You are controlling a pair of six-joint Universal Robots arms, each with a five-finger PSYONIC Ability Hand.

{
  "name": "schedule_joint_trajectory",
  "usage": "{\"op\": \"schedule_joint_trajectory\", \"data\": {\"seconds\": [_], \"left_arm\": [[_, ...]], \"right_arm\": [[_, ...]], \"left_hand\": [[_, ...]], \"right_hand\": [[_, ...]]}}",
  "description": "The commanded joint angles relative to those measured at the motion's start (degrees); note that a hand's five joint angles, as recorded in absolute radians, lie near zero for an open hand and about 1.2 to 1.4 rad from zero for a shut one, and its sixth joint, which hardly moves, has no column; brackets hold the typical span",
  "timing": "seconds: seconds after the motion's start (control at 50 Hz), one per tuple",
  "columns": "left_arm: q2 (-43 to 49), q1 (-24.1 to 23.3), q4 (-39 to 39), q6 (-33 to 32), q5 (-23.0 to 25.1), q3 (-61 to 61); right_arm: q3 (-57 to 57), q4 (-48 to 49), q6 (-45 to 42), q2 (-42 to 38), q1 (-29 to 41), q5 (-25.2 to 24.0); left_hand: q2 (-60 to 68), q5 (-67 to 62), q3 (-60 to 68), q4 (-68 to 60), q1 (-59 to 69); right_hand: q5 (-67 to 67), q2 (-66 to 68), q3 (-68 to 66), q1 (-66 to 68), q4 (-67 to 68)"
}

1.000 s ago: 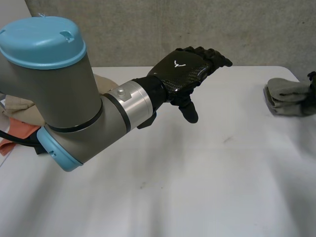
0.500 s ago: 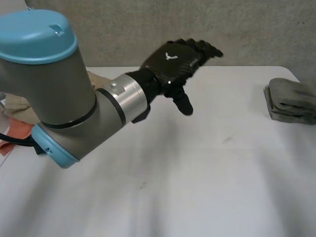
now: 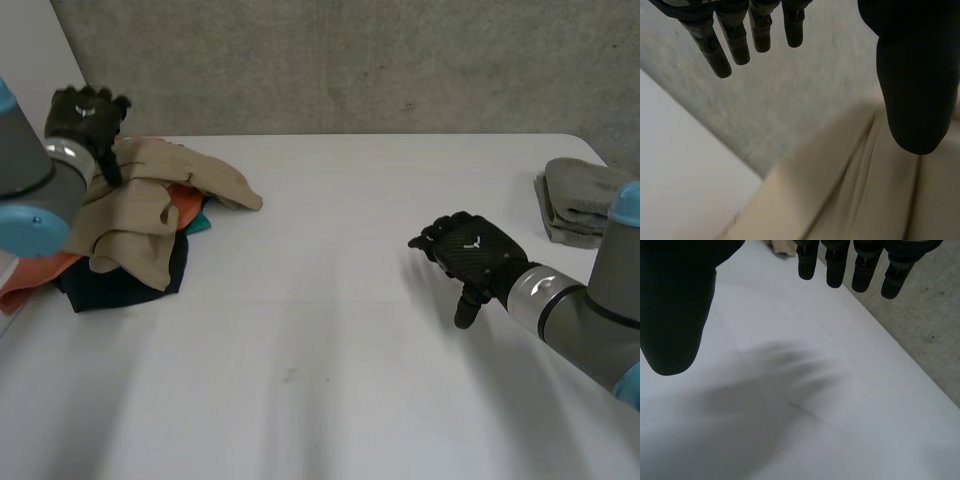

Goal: Fold the laundry.

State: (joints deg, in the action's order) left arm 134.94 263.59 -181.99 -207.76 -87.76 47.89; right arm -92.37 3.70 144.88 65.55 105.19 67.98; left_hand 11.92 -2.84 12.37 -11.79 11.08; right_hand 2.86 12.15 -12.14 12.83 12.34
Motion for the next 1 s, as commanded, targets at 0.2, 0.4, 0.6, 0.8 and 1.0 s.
{"op": "schedule_joint_trajectory", "data": {"seconds": [0.2, 0.4, 0.6, 0.8, 1.0], "left_arm": [[5.7, -2.1, -3.5, -1.0, 2.7, -5.3], [-15.7, -14.5, -10.0, 12.8, 2.1, 4.3], [-12.9, -30.0, -10.4, 22.7, 4.2, 6.2], [2.9, -36.4, -6.0, 20.6, 3.6, 5.5], [-6.2, -36.8, -1.6, 18.4, -1.7, 12.0]], "right_arm": [[-3.5, 2.9, 0.0, 0.8, -1.6, 0.3], [-3.6, 2.9, 1.3, 6.3, -3.2, 1.4], [-3.5, 5.2, 7.6, 11.8, -7.4, 5.6], [-6.6, 5.6, 8.8, 13.8, -14.2, 5.8], [-5.9, 4.7, 8.9, 14.1, -18.3, 5.2]], "left_hand": [[68.1, -67.2, 67.6, -68.2, 68.9], [68.1, -67.2, 67.6, -68.2, 68.9], [68.1, -67.2, 67.6, -68.2, 68.9], [37.6, -36.7, 37.1, -37.7, 38.4], [13.3, -12.3, 12.8, -13.4, 14.1]], "right_hand": [[-2.9, -2.2, 2.1, -2.8, -2.3], [-2.9, -2.2, 2.1, -2.8, -2.3], [-2.9, -2.2, 2.1, -2.8, -2.3], [-2.9, -2.2, 2.1, -2.8, -2.3], [-2.9, -2.2, 2.1, -2.8, -2.3]]}}
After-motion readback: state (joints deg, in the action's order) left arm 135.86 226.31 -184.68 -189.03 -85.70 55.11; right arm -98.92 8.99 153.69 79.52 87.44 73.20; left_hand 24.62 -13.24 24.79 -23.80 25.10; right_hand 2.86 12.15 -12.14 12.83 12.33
